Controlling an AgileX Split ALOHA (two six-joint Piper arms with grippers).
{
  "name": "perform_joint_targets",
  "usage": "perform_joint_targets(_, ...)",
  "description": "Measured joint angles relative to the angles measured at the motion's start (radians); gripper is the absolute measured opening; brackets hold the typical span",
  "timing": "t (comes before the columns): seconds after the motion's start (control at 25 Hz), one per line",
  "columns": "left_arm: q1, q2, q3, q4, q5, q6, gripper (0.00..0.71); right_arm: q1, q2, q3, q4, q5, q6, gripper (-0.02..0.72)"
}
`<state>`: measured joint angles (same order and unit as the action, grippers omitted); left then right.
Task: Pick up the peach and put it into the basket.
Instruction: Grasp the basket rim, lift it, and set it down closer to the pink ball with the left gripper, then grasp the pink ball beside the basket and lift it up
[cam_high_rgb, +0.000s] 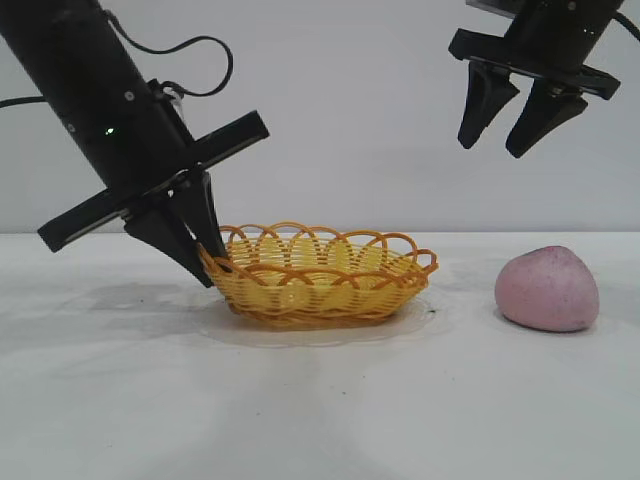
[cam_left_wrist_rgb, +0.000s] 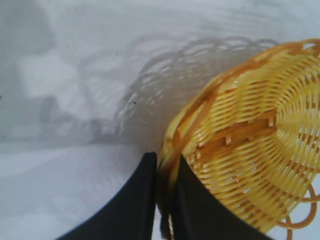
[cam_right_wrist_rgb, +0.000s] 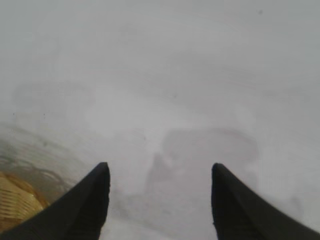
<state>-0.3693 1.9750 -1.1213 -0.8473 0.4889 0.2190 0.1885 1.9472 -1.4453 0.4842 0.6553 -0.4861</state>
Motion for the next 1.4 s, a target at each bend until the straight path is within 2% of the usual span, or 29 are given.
perform_joint_targets(0.2, 0.000, -0.010, 0.000, 0.006, 0.000, 0.000, 0.430, 0.000, 0.000, 0.000, 0.000, 0.000, 0.000, 0.374)
perform_joint_targets(0.24, 0.000, -0.018, 0.000, 0.017, 0.000, 0.002, 0.479, 0.000, 0.000, 0.000, 0.000, 0.000, 0.000, 0.374)
perform_joint_targets(0.32, 0.000, -0.042, -0.007, 0.081, 0.011, 0.004, 0.536, 0.000, 0.000, 0.000, 0.000, 0.000, 0.000, 0.374)
perform_joint_targets(0.48, 0.000, -0.099, -0.057, 0.272, 0.089, 0.006, 0.523, 0.000, 0.000, 0.000, 0.000, 0.000, 0.000, 0.374)
perform_joint_targets(0.64, 0.000, -0.136, -0.154, 0.479, 0.211, 0.000, 0.523, 0.000, 0.000, 0.000, 0.000, 0.002, 0.000, 0.374)
perform_joint_targets(0.8, 0.000, -0.137, -0.240, 0.701, 0.329, -0.011, 0.523, 0.000, 0.000, 0.000, 0.000, 0.008, 0.000, 0.374)
perform_joint_targets(0.96, 0.011, -0.137, -0.268, 0.917, 0.409, -0.086, 0.523, 0.000, 0.000, 0.000, 0.000, 0.008, 0.000, 0.374)
perform_joint_targets(1.08, 0.070, -0.137, -0.268, 0.945, 0.464, -0.102, 0.523, 0.000, 0.000, 0.000, 0.000, 0.008, 0.000, 0.374)
perform_joint_targets(1.28, 0.217, -0.137, -0.268, 0.926, 0.578, -0.111, 0.523, 0.000, 0.000, 0.000, 0.000, 0.008, 0.000, 0.374)
perform_joint_targets(1.4, 0.281, -0.151, -0.254, 0.909, 0.621, -0.111, 0.523, 0.000, 0.000, 0.000, 0.000, 0.008, 0.000, 0.374)
